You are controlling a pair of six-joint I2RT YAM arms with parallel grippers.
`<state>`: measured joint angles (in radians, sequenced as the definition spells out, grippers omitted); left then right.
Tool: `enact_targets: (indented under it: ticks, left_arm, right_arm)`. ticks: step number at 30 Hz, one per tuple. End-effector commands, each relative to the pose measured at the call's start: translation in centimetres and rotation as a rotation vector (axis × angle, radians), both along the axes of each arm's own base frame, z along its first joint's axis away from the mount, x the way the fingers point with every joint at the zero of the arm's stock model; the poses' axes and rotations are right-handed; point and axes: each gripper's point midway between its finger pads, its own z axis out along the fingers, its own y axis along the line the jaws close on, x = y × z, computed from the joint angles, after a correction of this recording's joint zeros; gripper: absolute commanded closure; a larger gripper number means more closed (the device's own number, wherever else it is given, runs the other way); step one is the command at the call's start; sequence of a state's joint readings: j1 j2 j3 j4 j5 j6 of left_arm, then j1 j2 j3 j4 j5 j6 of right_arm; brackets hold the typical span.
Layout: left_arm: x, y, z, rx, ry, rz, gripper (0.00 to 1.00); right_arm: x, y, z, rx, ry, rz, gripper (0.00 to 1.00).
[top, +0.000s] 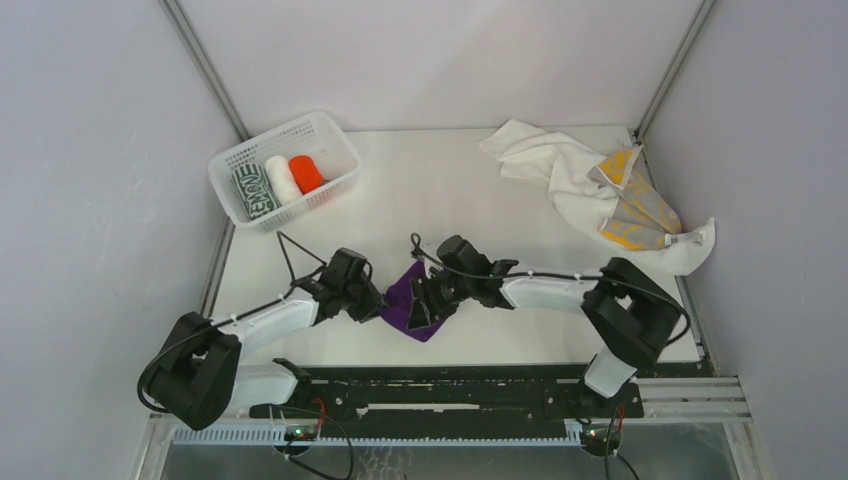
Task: Roll the towels
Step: Roll the towel at the center of the board.
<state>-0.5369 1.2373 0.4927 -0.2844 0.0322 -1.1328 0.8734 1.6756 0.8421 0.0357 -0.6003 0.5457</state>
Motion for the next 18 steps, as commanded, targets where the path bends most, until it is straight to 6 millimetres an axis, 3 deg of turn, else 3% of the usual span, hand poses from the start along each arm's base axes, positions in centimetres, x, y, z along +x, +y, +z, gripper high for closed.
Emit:
enact_targets:
  ticks: [1, 4, 6, 9, 13, 18]
  left_arm:
    - [-0.5, 1.4, -0.9, 0.105, 0.027, -0.023, 0.66]
    - [-0.5, 1.2, -0.9, 0.103, 0.034, -0.032, 0.66]
    - [-0.4, 1.1, -0.9, 0.102, 0.035, -0.036, 0.66]
    - [-0.4, 1.0, -0.8, 0.101, 0.037, -0.041, 0.66]
    - [-0.4, 0.9, -0.8, 0.101, 0.039, -0.044, 0.66]
    - [-0.5, 0.9, -0.9, 0.099, 0.042, -0.046, 0.66]
  right_arm:
    - [1.3, -3.1, 0.5, -0.27, -0.347, 0.01, 0.49]
    - [1.7, -2.8, 1.9, -0.365, -0.556, 0.034, 0.18]
    - [1.8, -2.3, 2.7, -0.416, -0.685, 0.044, 0.14]
    - [1.6, -1.3, 3.4, -0.457, -0.814, 0.065, 0.15]
    - [0.9, 0.2, 3.4, -0.472, -0.894, 0.123, 0.26]
    - [-0.2, 1.3, 1.4, -0.518, -0.93, 0.204, 0.35]
